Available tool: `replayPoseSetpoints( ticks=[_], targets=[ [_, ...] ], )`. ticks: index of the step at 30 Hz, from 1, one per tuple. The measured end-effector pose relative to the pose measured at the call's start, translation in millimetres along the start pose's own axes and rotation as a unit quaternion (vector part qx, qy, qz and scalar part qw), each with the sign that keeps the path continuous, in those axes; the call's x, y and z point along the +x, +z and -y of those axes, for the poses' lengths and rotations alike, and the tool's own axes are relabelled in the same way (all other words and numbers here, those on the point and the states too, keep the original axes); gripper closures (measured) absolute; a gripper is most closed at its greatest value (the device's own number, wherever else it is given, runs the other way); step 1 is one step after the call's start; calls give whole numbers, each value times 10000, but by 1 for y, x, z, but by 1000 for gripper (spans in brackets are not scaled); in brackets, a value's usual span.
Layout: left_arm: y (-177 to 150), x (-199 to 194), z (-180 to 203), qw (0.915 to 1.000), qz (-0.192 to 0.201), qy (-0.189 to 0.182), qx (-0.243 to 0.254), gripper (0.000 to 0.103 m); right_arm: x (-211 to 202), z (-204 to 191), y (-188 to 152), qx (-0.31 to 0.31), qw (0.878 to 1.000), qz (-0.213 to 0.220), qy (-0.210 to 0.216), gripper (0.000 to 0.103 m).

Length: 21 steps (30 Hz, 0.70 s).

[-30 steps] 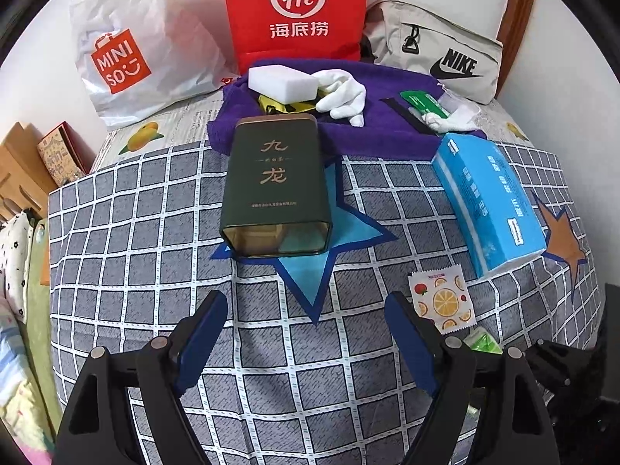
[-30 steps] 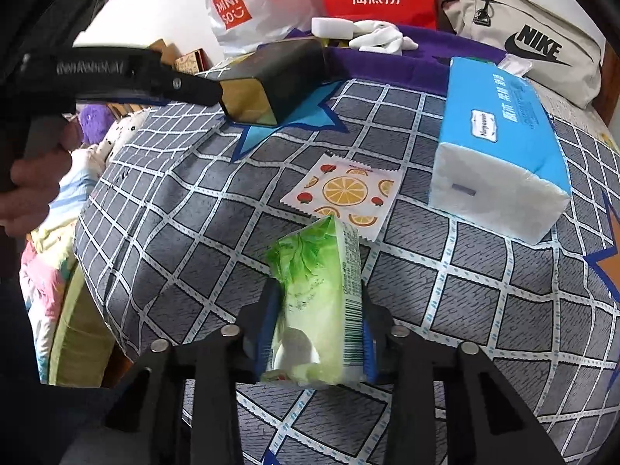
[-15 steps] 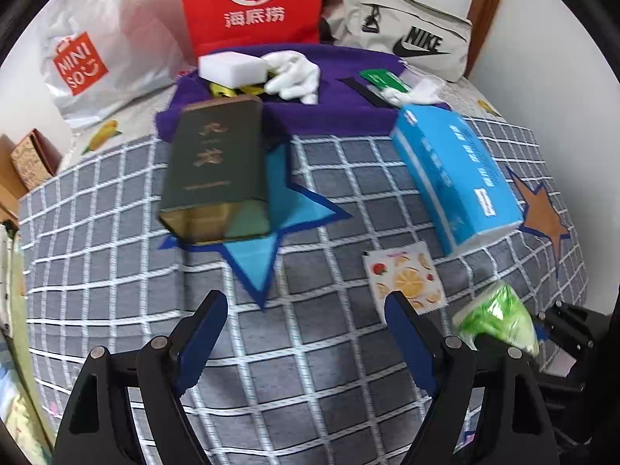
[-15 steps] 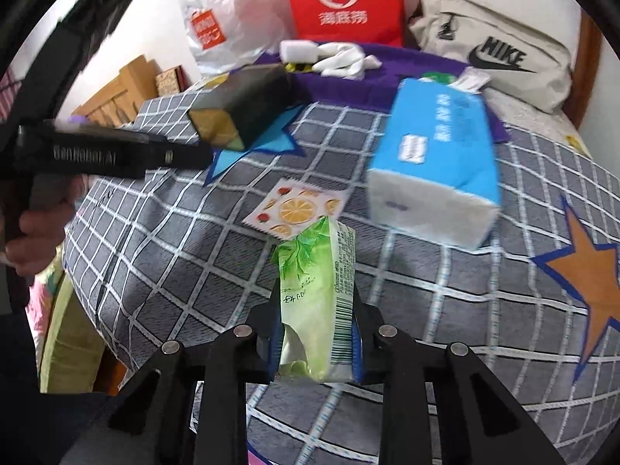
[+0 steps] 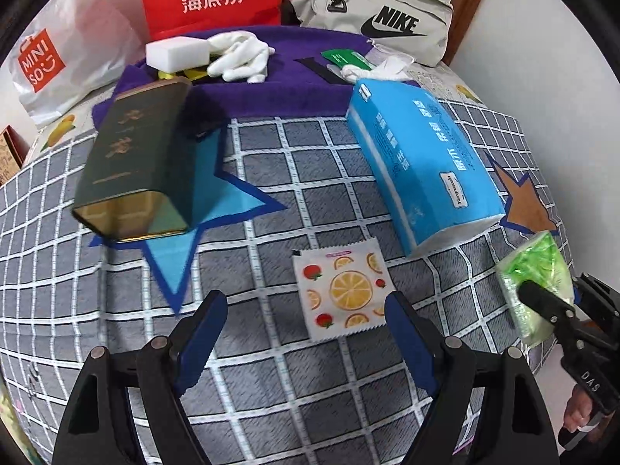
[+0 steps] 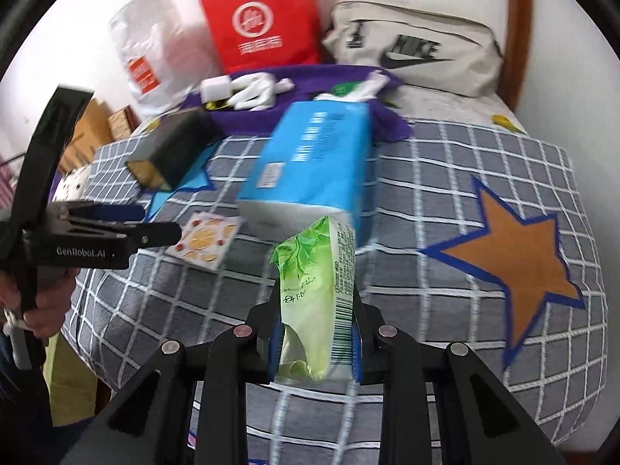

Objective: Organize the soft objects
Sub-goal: 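Grasp the light green wipes pack with the right gripper and lift it, then grasp the orange-print sachet with the left gripper while the right holds the wipes pack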

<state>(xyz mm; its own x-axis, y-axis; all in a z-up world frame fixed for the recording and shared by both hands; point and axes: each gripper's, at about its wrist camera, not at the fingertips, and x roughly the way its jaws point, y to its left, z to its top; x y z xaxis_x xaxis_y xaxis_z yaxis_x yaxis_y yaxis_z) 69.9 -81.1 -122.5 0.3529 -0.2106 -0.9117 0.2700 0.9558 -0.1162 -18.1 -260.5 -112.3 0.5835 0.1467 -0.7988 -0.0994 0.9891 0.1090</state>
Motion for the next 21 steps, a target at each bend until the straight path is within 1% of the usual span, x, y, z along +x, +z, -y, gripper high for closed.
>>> replayPoseSetpoints(
  ticks=[3,5,9,12,17,18,21],
  targets=[
    [0,9,9,10000,21,-87,-18,21,-1,11,-2,132,9999,-36,-87,76],
    [0,15,18,9998,118,-151,26,21,0,15,-3,174,9998,-44,-87,76],
    [-4,31,30,9998,65,-199,54,22,1,18,-5,197,9998,-64,-52,76],
    [-6,37,32,9998,199,-81,49,22,-1,21,-8,205,9998,-45,-33,76],
    [-10,36,27,9990,401,-159,-132,21,2,29,-11,372,9993,-57,-15,76],
    [-10,36,28,9991,396,-137,-116,21,3,30,-11,416,9991,-48,-5,76],
    [-7,41,36,9996,212,27,189,17,5,31,-11,483,9988,-59,22,76]
  ],
)
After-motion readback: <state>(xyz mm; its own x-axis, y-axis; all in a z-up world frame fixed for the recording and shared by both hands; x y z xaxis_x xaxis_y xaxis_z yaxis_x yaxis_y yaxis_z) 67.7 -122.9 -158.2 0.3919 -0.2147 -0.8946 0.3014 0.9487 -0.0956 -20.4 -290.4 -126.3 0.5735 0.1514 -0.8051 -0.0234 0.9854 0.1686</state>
